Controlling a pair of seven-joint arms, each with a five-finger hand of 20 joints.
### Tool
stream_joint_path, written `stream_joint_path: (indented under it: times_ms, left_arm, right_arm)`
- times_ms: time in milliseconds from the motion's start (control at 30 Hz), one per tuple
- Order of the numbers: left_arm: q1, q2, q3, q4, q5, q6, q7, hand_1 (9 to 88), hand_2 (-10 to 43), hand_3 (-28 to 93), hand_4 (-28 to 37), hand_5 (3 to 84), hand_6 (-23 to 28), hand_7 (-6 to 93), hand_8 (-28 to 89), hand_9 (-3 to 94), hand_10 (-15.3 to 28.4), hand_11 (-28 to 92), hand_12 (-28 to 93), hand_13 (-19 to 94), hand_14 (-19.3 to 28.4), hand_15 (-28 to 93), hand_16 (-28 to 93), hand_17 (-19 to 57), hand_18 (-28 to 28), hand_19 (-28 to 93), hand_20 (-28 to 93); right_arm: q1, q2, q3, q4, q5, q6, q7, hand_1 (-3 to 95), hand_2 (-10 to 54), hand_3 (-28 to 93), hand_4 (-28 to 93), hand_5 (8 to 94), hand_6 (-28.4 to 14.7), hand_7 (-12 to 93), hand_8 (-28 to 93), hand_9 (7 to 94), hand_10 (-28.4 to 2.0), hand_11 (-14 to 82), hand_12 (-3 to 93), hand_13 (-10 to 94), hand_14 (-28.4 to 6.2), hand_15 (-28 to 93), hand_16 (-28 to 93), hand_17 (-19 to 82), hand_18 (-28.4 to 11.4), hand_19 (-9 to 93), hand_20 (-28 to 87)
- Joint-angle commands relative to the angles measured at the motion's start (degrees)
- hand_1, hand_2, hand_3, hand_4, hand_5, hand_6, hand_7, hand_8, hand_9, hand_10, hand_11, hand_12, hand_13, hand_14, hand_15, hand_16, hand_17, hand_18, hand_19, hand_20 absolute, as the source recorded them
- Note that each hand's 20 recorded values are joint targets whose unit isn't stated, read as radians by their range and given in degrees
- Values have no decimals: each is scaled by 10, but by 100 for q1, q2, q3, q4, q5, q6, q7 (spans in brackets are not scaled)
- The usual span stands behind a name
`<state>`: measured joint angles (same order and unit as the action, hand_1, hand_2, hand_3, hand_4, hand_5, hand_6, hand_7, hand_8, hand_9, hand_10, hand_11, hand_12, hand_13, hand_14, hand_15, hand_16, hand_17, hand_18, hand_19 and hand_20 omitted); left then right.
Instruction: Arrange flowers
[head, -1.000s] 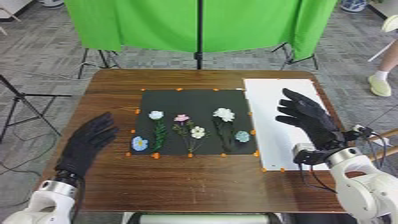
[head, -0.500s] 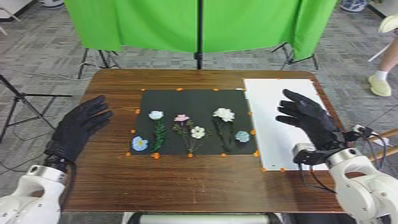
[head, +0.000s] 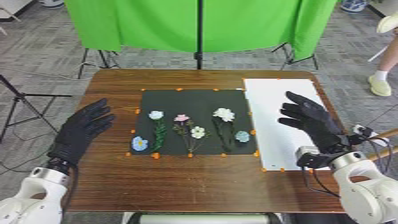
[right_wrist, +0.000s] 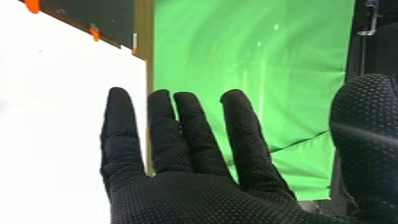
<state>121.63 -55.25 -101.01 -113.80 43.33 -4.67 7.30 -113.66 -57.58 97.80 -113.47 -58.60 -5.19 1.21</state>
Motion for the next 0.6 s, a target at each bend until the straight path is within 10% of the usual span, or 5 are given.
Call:
stream_joint_path:
  times_ms: [33,600]
  left_arm:
    - [84,-13,28,53,-15,-75,-76,243,23,689,-274,325,38,185,-81,270,115,205,183,213,143,324,12,-94,206,481,86]
    - [206,-56,-17,-2,-22,-17,-15,246,23,691,-272,325,38,186,-82,270,115,205,183,214,143,324,12,-94,206,482,85]
  right_arm:
    - [-179,-128,76,-91,67,2,66,161,-31,819,-266,308,-32,158,-104,332,-132,83,221,264,-111,67,350,22,-209,431,211]
    - [-112,-176,34,-70,13,-151,113,161,-31,816,-265,320,-33,158,-104,341,-132,81,216,270,-112,81,335,28,-210,435,213]
